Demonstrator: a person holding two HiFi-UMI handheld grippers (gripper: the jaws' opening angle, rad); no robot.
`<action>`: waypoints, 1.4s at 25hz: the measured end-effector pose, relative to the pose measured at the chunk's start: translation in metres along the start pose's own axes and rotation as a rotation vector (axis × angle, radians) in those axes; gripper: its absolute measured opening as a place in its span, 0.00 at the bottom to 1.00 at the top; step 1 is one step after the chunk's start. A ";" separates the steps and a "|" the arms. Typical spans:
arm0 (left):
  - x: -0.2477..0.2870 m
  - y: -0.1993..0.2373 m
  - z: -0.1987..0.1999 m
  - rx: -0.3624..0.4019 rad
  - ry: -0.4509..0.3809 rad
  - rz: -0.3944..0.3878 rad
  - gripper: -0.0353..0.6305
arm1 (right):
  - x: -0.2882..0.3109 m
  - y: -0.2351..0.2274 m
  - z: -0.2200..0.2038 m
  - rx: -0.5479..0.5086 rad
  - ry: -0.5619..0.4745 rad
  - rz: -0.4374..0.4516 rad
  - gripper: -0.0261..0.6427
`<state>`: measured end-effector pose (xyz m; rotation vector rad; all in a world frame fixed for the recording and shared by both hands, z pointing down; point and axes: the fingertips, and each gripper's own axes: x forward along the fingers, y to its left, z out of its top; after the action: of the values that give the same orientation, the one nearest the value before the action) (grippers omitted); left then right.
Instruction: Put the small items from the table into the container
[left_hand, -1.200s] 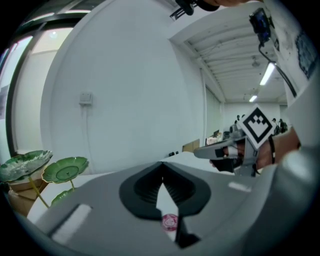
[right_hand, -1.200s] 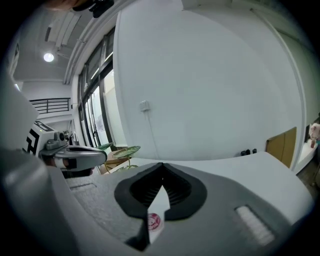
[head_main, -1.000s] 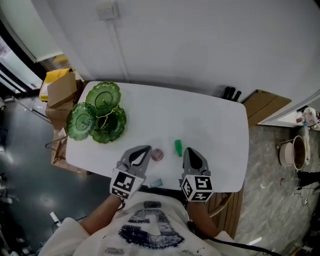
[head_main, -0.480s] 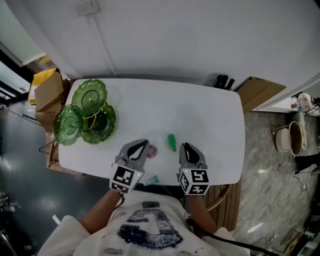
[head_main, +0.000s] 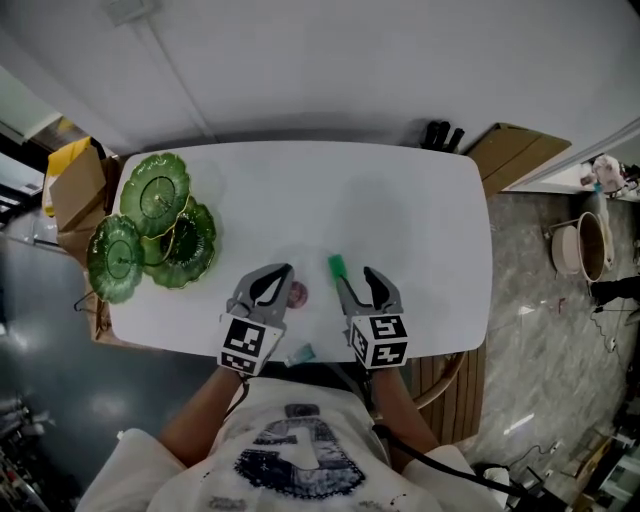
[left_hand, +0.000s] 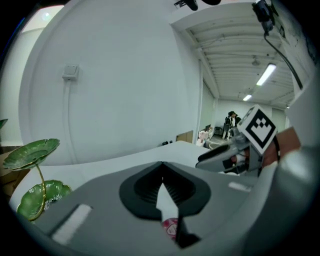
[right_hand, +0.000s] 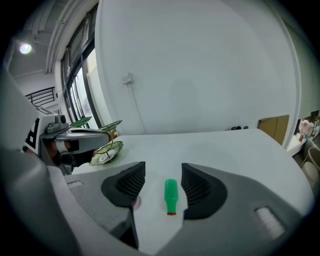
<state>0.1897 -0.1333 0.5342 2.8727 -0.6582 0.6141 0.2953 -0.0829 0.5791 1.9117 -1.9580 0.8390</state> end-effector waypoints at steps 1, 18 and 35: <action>0.003 0.000 -0.002 -0.001 0.006 -0.007 0.03 | 0.005 0.001 -0.005 0.003 0.020 0.011 0.39; 0.049 0.012 -0.048 -0.005 0.123 -0.097 0.03 | 0.075 -0.008 -0.073 -0.049 0.242 0.000 0.47; 0.054 0.015 -0.064 -0.022 0.182 -0.090 0.03 | 0.093 -0.012 -0.093 -0.070 0.324 0.009 0.37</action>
<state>0.2043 -0.1544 0.6156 2.7653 -0.5033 0.8359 0.2806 -0.1044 0.7079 1.6120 -1.7774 0.9975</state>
